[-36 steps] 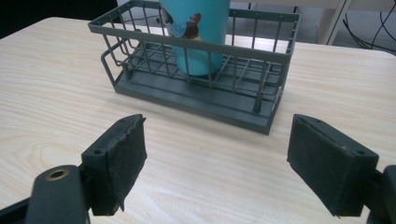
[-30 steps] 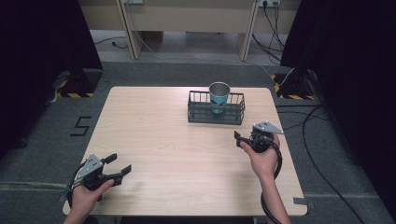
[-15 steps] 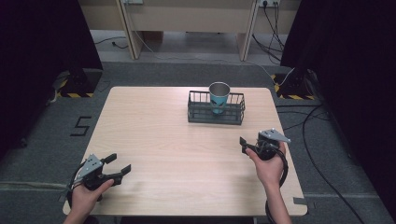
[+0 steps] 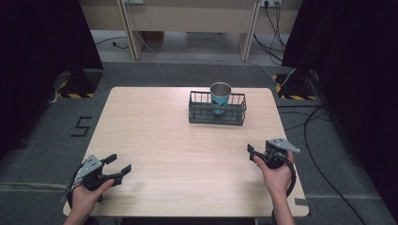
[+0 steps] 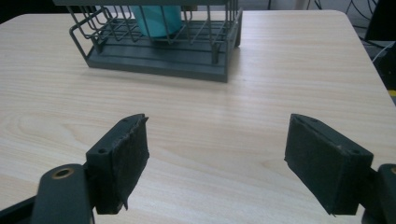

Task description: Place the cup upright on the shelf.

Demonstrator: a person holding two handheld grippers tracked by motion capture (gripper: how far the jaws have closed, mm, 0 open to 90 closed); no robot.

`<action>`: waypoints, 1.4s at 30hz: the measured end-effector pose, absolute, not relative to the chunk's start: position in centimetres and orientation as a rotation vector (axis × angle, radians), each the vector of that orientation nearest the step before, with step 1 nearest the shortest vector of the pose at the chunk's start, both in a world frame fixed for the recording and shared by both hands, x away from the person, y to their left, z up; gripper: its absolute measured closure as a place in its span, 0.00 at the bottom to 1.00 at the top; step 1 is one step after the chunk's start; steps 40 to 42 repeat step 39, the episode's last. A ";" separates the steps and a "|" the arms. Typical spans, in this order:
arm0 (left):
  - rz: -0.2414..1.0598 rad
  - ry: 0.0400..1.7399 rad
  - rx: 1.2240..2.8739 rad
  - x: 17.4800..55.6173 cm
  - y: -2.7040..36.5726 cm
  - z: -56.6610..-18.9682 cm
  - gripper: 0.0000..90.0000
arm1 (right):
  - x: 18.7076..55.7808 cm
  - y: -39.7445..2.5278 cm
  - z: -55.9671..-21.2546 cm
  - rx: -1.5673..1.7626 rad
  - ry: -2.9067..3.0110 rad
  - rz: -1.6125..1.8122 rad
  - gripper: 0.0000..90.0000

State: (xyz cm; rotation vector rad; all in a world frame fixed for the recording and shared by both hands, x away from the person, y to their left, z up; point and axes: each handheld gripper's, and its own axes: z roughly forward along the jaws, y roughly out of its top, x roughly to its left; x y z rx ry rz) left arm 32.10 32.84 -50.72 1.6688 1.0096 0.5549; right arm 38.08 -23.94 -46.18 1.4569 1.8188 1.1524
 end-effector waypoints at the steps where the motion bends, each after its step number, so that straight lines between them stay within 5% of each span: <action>1: 0.554 1.010 1.666 32.1 32.8 -50.7 0.20 | 37.9 -24.1 -46.3 1.463 1.811 1.152 0.25; 42: 0.552 0.986 1.676 32.0 32.6 -50.6 0.20 | 34.6 -26.9 -50.8 1.510 1.684 1.165 0.30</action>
